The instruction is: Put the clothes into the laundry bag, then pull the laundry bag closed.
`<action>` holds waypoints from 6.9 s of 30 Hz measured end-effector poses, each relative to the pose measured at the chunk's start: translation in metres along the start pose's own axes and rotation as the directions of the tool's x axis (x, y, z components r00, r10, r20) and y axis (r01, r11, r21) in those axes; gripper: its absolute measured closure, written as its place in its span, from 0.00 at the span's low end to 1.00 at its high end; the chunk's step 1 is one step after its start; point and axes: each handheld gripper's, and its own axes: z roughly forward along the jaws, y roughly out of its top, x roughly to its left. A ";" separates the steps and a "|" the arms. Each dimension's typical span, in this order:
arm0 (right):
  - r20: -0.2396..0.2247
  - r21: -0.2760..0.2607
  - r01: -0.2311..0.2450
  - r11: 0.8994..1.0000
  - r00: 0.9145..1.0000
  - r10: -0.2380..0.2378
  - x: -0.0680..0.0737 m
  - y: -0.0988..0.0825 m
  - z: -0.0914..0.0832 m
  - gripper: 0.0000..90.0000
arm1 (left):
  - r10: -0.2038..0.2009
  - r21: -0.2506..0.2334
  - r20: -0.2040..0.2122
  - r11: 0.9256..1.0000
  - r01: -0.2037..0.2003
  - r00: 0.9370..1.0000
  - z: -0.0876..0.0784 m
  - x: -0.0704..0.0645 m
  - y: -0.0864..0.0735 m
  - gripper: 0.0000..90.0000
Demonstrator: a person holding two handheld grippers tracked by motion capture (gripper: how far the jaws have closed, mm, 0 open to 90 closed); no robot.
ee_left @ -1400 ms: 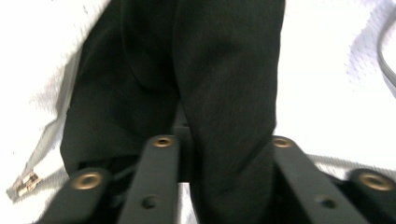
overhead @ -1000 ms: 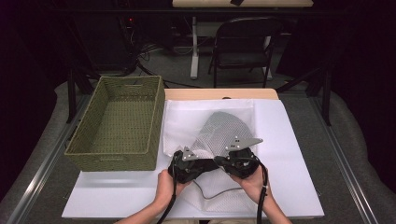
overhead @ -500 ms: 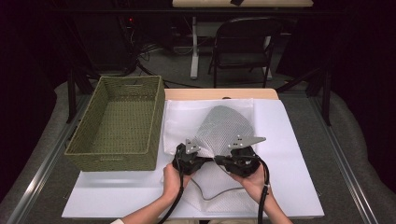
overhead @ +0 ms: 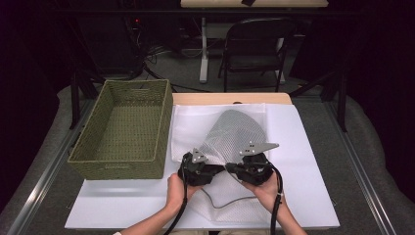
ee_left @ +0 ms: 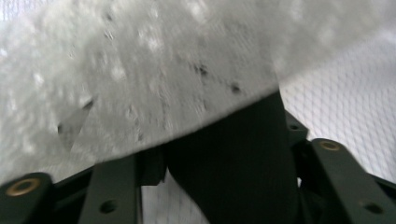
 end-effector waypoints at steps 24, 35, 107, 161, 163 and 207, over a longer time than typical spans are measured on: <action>0.004 0.029 0.007 1.000 1.000 -0.007 -0.001 -0.001 -0.001 1.00 | 0.081 0.030 -0.051 0.996 -0.080 0.995 -0.058 0.023 -0.012 0.46; -0.003 0.027 0.011 1.000 1.000 -0.011 -0.002 -0.001 -0.004 1.00 | 0.081 -0.007 -0.011 0.997 -0.081 0.997 -0.074 0.024 -0.007 0.45; -0.097 0.223 0.079 0.972 0.994 -0.059 0.000 -0.027 0.023 1.00 | 0.408 0.136 -0.013 0.905 -0.403 0.913 -0.052 -0.006 -0.021 0.53; -0.051 0.326 0.141 0.935 0.990 -0.131 -0.002 -0.036 0.031 0.57 | 0.233 0.233 0.062 0.942 -0.241 0.971 -0.077 0.019 -0.042 0.37; -0.051 0.317 0.146 0.937 0.989 -0.137 0.000 -0.034 0.027 0.49 | 0.208 0.238 0.064 0.947 -0.217 0.976 -0.082 0.024 -0.048 0.33; -0.005 0.267 0.132 0.955 0.991 -0.135 0.008 -0.039 0.016 0.18 | 0.145 0.246 0.052 0.957 -0.153 0.988 -0.069 0.042 -0.069 0.66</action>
